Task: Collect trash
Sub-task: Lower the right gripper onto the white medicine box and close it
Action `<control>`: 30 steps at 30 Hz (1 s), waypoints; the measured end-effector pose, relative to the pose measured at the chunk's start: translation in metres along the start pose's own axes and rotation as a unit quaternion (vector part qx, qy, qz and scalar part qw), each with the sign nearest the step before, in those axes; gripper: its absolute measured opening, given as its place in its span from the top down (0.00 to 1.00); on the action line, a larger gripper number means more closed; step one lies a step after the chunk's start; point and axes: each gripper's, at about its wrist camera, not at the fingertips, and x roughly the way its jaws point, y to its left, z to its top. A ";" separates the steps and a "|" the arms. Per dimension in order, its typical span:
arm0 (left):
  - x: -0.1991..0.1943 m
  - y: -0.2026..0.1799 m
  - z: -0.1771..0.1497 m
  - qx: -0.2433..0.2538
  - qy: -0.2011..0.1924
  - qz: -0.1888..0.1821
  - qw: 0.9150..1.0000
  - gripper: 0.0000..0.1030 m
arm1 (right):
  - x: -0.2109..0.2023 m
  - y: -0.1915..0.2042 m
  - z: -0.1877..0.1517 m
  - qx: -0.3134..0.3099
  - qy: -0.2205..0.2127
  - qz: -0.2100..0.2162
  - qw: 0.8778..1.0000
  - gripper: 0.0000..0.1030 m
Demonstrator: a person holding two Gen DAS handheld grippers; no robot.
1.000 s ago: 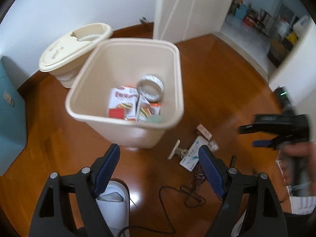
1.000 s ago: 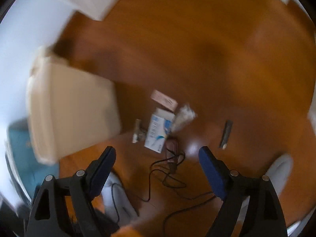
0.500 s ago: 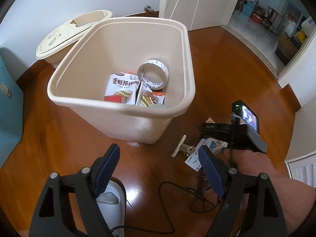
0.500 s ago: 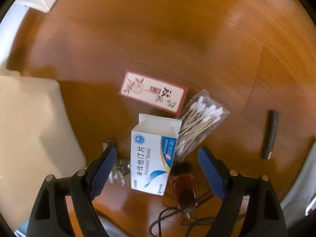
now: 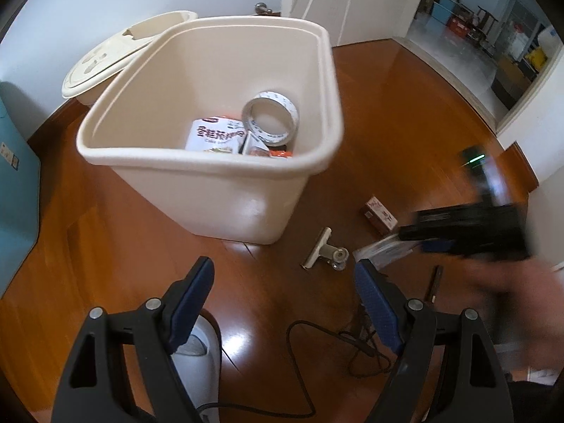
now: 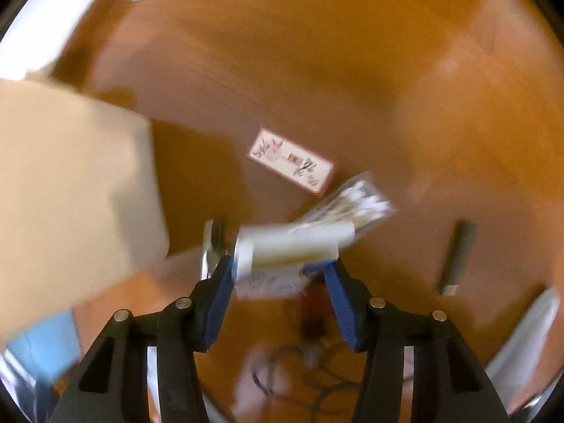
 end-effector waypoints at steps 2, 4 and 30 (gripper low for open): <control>0.003 -0.007 -0.004 0.007 0.005 0.000 1.000 0.21 | -0.042 -0.018 -0.006 -0.017 0.011 0.002 1.000 0.53; 0.009 -0.018 -0.010 0.013 0.013 0.002 1.000 0.21 | -0.092 -0.040 -0.016 -0.031 0.005 0.013 0.999 0.62; 0.095 -0.076 -0.047 0.040 0.072 0.024 0.996 0.21 | 0.021 -0.177 0.036 0.241 -0.006 0.058 0.969 0.14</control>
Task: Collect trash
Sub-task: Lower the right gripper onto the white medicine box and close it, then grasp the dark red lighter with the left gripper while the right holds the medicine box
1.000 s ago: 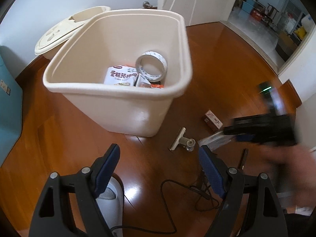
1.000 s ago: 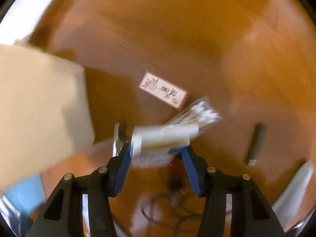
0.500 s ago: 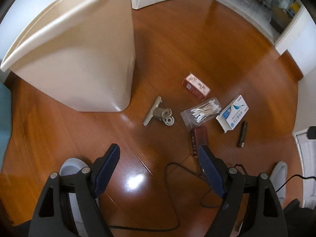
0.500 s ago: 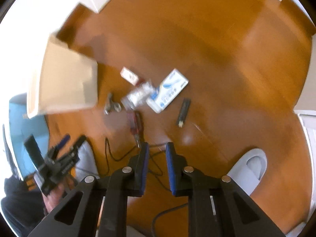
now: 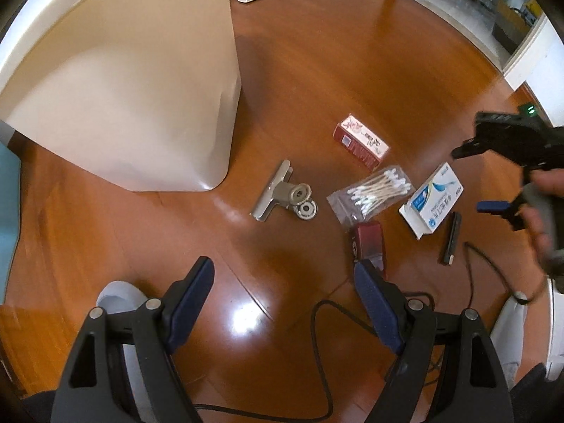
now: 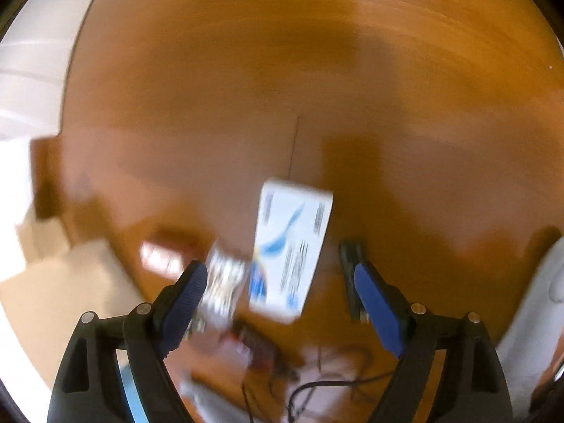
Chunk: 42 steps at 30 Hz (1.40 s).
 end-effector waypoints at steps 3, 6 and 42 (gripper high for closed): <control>0.003 0.003 0.003 -0.009 -0.002 -0.005 1.000 0.21 | 0.022 0.005 0.009 -0.014 0.002 -0.019 1.000 0.14; 0.009 0.004 0.005 -0.009 0.001 -0.007 1.000 0.21 | 0.040 0.014 0.008 -0.030 0.004 -0.045 0.999 0.14; 0.122 -0.060 0.011 -0.024 0.124 -0.025 0.992 0.71 | -0.077 -0.003 -0.004 -0.250 -0.052 0.032 0.966 0.46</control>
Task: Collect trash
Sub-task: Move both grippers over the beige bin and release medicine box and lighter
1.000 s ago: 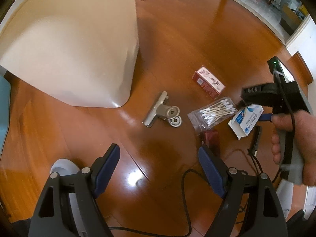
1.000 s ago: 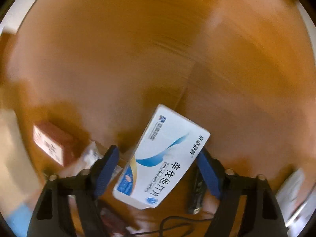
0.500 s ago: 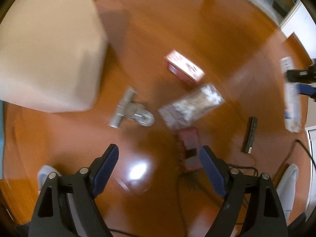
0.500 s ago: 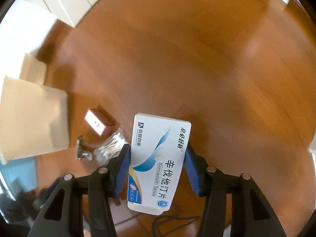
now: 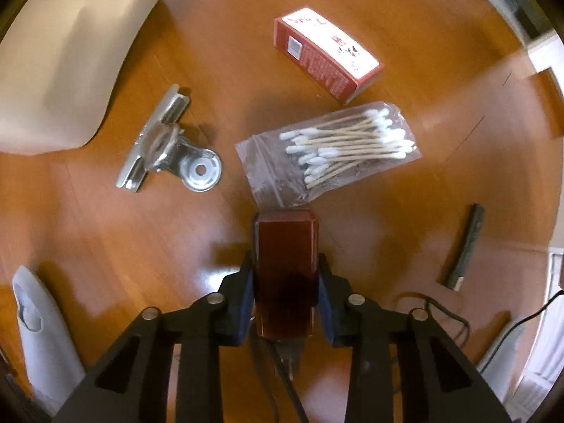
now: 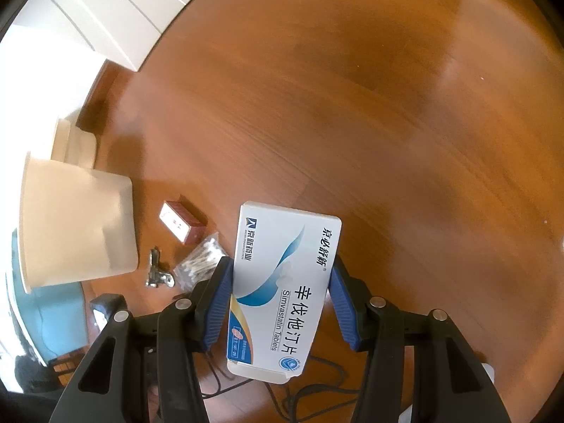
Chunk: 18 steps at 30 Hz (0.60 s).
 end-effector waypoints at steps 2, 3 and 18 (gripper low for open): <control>-0.026 0.000 -0.003 0.019 -0.036 -0.002 0.999 0.71 | -0.006 0.004 0.002 -0.004 -0.003 -0.002 1.000 0.46; -0.039 0.000 -0.005 0.026 -0.053 -0.001 0.998 0.71 | -0.011 0.008 0.004 -0.010 -0.006 -0.003 1.000 0.46; -0.322 0.170 0.063 -0.061 -0.278 -0.031 0.958 0.71 | -0.142 0.154 -0.011 -0.090 -0.041 0.035 0.995 0.46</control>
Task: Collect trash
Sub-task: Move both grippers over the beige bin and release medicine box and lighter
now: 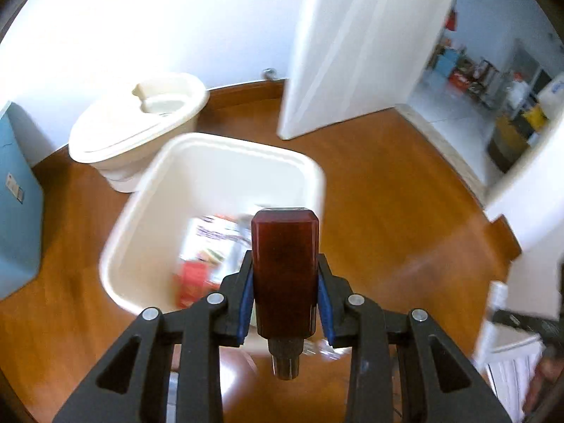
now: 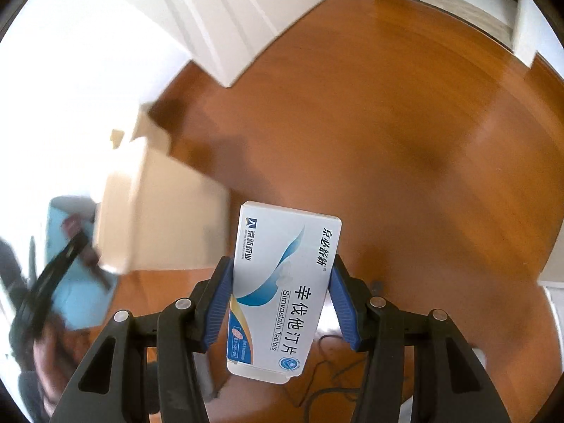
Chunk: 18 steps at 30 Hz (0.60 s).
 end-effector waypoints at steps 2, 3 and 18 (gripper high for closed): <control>0.022 0.025 0.011 -0.011 0.027 0.007 1.000 0.71 | -0.003 0.029 -0.003 -0.015 0.005 0.008 1.000 0.46; 0.033 0.035 0.011 -0.018 0.038 0.007 0.999 0.70 | -0.003 0.040 -0.003 -0.020 0.007 0.010 1.000 0.46; -0.017 0.112 -0.015 -0.179 -0.026 0.033 0.983 0.20 | 0.106 0.249 0.055 -0.063 0.000 0.102 0.993 0.43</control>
